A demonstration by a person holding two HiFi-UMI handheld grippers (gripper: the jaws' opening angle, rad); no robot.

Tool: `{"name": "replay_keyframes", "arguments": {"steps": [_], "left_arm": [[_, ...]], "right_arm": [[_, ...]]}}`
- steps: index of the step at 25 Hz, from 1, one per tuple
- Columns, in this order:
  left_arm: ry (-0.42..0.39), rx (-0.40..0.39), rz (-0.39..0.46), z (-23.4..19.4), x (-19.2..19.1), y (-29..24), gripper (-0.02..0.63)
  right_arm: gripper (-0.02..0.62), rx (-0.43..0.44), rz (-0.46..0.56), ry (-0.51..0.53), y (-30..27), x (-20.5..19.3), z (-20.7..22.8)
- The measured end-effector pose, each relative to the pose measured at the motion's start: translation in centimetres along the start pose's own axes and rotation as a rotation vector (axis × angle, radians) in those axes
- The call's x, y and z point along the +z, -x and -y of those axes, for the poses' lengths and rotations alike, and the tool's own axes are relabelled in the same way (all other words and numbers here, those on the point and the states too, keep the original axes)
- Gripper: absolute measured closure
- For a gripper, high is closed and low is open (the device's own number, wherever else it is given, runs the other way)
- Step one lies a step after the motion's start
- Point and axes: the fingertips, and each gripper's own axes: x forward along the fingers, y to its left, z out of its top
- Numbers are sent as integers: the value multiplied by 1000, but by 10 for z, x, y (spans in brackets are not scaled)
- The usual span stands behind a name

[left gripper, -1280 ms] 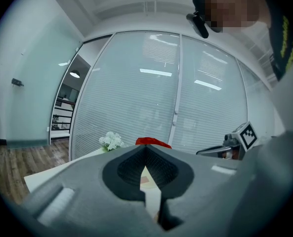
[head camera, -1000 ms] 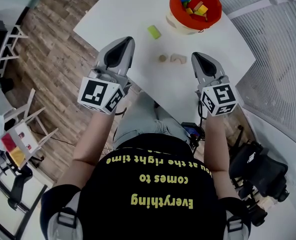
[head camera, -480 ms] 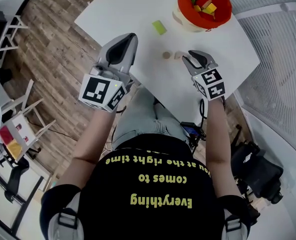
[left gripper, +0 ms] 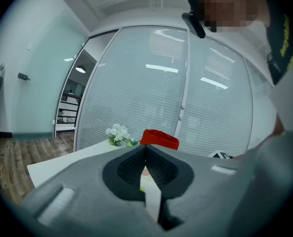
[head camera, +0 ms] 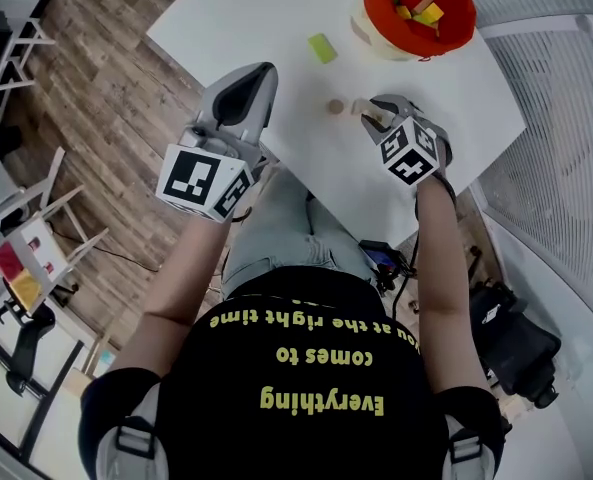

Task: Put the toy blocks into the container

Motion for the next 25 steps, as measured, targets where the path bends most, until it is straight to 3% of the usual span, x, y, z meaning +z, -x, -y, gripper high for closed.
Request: {"name": "replay_keyframes", "arguments": {"steps": [4, 13, 25], "left_arm": [[14, 7, -1, -1, -3, -1, 607], [45, -16, -11, 3, -11, -1, 606], [33, -39, -14, 7, -8, -7, 606]], "right_arm": [[462, 16, -64, 102, -10, -3, -1], [506, 64, -120, 192, -18, -2, -4], [520, 75, -78, 83, -4, 2, -4]]}}
